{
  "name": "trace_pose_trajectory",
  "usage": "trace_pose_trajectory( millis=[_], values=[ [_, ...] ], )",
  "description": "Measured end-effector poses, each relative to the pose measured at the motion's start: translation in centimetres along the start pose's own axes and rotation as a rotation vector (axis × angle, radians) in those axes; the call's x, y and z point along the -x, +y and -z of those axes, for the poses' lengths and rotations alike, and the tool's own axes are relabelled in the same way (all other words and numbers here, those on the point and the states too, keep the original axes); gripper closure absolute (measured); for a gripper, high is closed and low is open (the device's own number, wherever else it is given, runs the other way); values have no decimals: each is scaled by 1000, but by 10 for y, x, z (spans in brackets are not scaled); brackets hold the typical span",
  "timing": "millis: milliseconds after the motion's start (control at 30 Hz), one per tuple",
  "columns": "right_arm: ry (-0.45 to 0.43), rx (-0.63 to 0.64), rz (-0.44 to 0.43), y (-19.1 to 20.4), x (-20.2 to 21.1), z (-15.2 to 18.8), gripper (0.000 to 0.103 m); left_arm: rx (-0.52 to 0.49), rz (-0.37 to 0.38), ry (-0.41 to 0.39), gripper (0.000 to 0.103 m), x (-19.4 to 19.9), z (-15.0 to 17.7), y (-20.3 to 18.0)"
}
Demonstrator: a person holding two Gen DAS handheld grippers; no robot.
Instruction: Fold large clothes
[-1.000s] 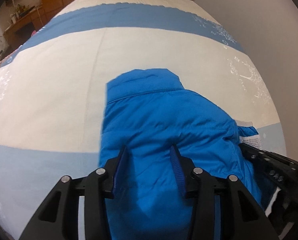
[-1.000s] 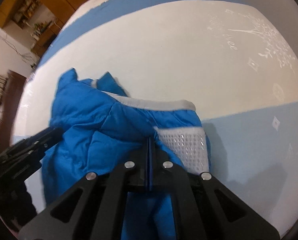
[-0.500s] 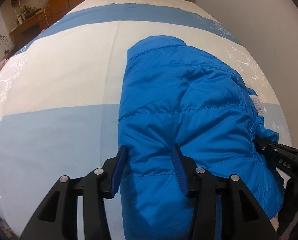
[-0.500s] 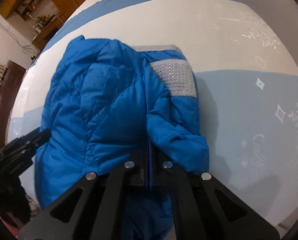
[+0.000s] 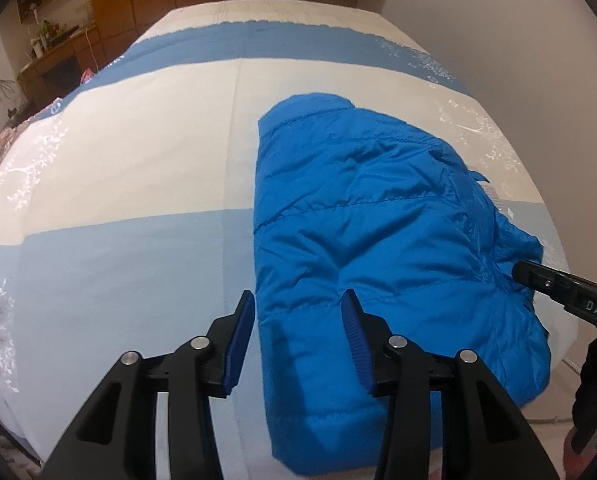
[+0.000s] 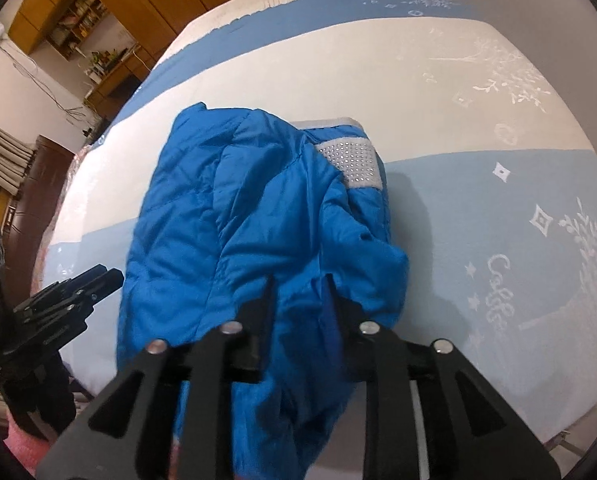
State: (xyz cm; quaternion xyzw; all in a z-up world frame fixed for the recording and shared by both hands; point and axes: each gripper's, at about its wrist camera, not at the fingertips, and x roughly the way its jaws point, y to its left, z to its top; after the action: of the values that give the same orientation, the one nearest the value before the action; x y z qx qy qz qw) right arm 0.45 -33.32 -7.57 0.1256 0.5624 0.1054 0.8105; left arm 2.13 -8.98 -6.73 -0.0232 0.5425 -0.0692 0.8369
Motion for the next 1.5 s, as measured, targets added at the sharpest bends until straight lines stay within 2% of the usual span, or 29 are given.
trace_pose_trajectory(
  millis=[33, 100, 167, 267, 333, 433, 533, 633, 800, 933, 1133, 1333, 1500],
  values=[
    [-4, -6, -2, -2, 5, 3, 55, -1, 0, -4, 58, 3, 0, 1],
    [0, -10, -11, -5, 11, 5, 54, -6, 0, -12, 56, 8, 1, 3],
    [20, -13, -25, -9, 14, 13, 43, -8, -1, -15, 55, 13, 2, 4],
    [50, -23, -39, -15, 12, 22, 39, -7, 2, -23, 49, 16, 1, 8],
    [64, -25, -32, -18, 10, 29, 37, -4, 5, -26, 41, 17, 2, 10],
    [70, -37, -70, -21, 8, 33, 36, -7, 5, -24, 35, 17, 4, 11],
    [86, -39, -115, -22, 5, 36, 28, -10, 37, -15, 24, 16, 7, 13],
    [95, -30, -138, -22, 0, 39, 23, -2, 42, -15, 19, 12, 10, 15],
    [120, -66, -203, -32, -11, 39, 19, -7, 58, 13, 18, 2, 14, 16],
    [147, -98, -255, -40, -24, 39, 16, -3, 103, 45, 18, -12, 17, 17],
    [165, -89, -283, -45, -32, 38, 14, 2, 118, 69, 17, -28, 20, 17],
    [189, -78, -241, -42, -42, 34, 13, -8, 91, 76, 10, -38, 19, 14],
    [199, -17, -68, -21, -45, 30, 13, -13, 49, 90, 7, -47, 16, 8]
  ],
)
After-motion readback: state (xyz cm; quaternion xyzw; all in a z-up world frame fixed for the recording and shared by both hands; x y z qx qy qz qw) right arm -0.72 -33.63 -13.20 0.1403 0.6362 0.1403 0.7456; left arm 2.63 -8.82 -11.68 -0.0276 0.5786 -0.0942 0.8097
